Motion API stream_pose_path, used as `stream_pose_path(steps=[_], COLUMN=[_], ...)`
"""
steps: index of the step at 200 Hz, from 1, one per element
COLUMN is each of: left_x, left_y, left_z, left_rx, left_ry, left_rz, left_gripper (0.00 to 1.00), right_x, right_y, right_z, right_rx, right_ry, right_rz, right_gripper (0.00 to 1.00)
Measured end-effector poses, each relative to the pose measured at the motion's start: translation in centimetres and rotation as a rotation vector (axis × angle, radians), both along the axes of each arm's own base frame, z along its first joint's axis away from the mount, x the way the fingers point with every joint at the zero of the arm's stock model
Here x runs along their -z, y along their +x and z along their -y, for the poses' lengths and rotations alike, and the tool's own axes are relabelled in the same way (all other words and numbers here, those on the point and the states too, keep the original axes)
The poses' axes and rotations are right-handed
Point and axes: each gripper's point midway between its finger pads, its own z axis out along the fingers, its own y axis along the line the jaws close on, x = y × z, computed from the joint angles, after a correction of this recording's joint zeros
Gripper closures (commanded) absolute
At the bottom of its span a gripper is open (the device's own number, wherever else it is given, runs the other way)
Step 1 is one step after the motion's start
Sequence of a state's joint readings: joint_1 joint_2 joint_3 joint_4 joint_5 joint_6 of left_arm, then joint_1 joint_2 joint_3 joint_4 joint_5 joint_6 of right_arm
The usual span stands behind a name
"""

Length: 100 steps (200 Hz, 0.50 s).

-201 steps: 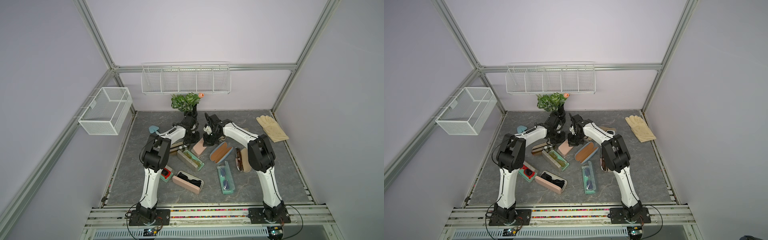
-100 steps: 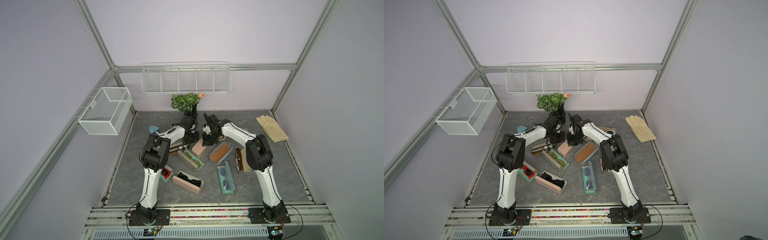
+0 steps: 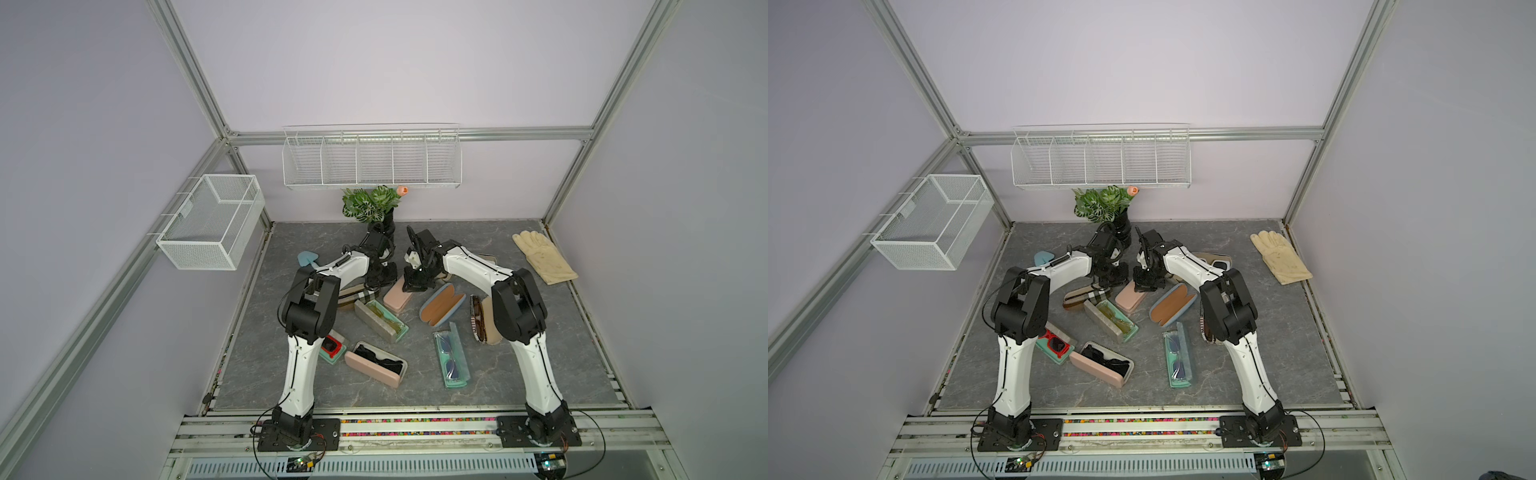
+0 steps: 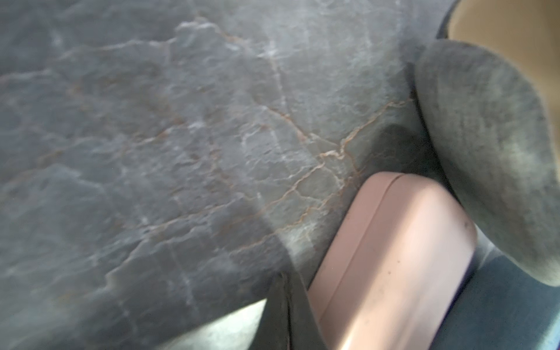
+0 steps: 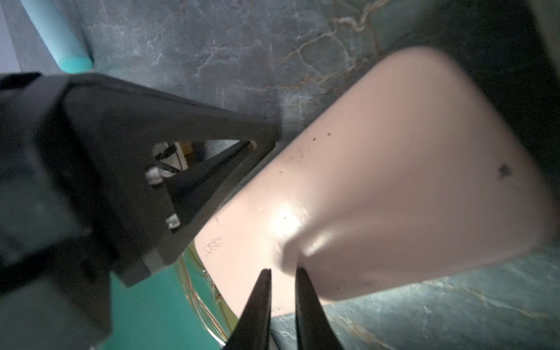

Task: Close the glasses case
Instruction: Close the glasses case at the center of the board.

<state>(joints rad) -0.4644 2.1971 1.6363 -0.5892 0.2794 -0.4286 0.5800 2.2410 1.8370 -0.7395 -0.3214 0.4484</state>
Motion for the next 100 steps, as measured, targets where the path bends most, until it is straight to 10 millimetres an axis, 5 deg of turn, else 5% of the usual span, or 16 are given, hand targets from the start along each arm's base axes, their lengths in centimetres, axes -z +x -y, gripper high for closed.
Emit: stream_pose_path(steps=[28, 71, 100], left_x=[-0.8, -4.8, -7.2], left_y=[-0.1, 0.6, 0.7], left_z=[-0.5, -0.2, 0.9], left_rx=[-0.013, -0.005, 0.029], left_ry=[0.025, 0.009, 0.012], left_rz=[-0.011, 0.048, 0.094], left_gripper=[0.59, 0.07, 0.00], right_x=[-3.0, -12.4, -15.7], right_y=[-0.3, -1.0, -2.5], right_z=[0.7, 2.1, 3.9], right_rx=[0.003, 0.006, 0.005], right_ry=[0.003, 0.065, 0.067], right_rz=[0.058, 0.246, 0.328], right_gripper=[0.63, 0.35, 0.22])
